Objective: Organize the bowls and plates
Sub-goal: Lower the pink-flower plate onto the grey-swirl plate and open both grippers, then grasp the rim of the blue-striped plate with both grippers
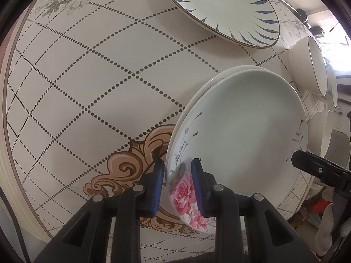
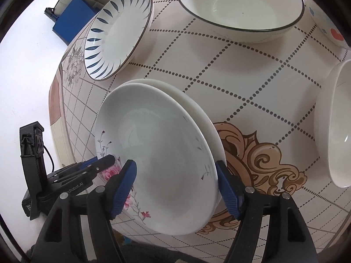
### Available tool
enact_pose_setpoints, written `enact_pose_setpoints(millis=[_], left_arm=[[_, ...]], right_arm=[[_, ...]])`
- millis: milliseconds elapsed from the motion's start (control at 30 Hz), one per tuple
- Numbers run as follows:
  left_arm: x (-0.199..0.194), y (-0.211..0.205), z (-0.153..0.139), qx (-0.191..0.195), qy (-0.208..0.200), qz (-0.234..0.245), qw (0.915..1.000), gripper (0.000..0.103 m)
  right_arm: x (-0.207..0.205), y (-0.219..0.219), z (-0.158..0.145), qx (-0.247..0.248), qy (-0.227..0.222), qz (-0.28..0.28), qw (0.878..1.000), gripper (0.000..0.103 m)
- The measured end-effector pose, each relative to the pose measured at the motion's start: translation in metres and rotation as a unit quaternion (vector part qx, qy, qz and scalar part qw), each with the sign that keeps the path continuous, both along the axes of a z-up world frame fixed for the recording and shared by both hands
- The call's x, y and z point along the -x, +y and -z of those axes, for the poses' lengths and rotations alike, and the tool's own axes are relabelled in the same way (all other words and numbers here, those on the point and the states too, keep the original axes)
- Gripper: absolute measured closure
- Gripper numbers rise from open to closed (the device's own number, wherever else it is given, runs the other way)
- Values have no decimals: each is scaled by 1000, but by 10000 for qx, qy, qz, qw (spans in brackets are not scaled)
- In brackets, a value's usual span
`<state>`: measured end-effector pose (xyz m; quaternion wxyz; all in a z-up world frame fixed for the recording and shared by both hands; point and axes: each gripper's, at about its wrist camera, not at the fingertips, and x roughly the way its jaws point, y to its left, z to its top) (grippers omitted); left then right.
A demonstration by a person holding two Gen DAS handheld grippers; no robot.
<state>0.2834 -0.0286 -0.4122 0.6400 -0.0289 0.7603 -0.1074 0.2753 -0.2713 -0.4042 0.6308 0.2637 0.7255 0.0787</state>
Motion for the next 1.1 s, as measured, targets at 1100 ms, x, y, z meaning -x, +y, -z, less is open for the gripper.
enact_pose_setpoints(millis=[1100], left_arm=[[-210,12,-18,793,-164,-1052,9912,66]], right_arm=[[-224,5,-41,381,-678,-232,9967,28]])
